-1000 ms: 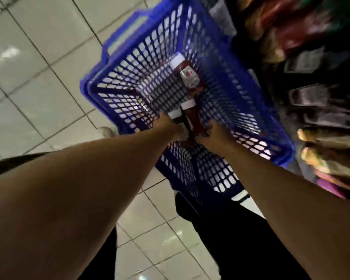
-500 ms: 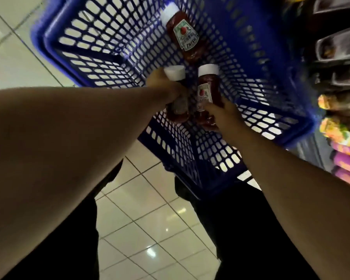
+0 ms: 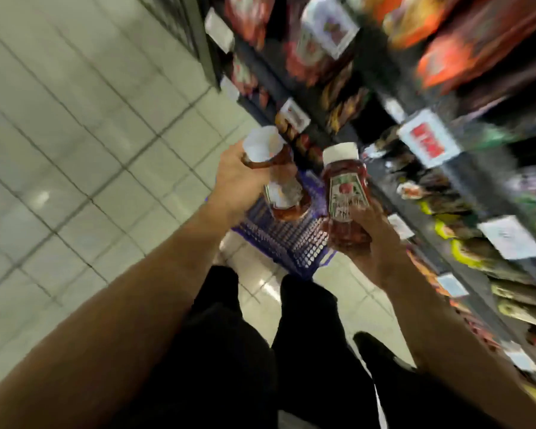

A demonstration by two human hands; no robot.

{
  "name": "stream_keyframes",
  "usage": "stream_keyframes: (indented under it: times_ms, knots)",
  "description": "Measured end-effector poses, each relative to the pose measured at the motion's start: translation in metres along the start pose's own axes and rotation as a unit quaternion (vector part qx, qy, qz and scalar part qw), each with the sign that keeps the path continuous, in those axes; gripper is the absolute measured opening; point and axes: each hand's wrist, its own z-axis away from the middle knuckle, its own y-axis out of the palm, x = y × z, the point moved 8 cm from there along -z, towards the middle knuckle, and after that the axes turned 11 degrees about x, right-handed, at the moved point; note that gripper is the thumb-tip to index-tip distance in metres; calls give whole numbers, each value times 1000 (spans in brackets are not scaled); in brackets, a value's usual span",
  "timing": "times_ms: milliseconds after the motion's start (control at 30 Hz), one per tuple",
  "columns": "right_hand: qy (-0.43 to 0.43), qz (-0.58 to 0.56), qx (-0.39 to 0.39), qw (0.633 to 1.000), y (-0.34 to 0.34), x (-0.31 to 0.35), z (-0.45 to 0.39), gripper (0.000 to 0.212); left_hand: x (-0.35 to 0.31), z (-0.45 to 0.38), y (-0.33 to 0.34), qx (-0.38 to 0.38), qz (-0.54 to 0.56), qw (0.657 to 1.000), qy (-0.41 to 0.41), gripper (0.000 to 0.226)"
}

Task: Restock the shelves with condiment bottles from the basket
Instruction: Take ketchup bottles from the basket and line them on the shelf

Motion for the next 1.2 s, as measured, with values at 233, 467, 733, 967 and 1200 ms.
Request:
stream_keyframes:
  times_ms: [233, 467, 733, 967, 1200]
  knots:
    - [-226, -40, 26, 973, 104, 115, 162, 40, -206, 78, 110, 154, 46, 977, 138, 44]
    - [-446, -14, -18, 895, 120, 210, 290, 39, -335, 137, 219, 273, -8, 935, 226, 55]
    - [-645, 49, -104, 755, 84, 327, 454, 28, -425, 178, 343, 346, -24, 887, 304, 45]
    - [-648, 109, -122, 744, 53, 402, 509, 61, -464, 176, 437, 363, -86, 852, 366, 42]
    - [-621, 151, -198, 744, -5, 461, 490, 41, -466, 128, 490, 317, -177, 854, 373, 61]
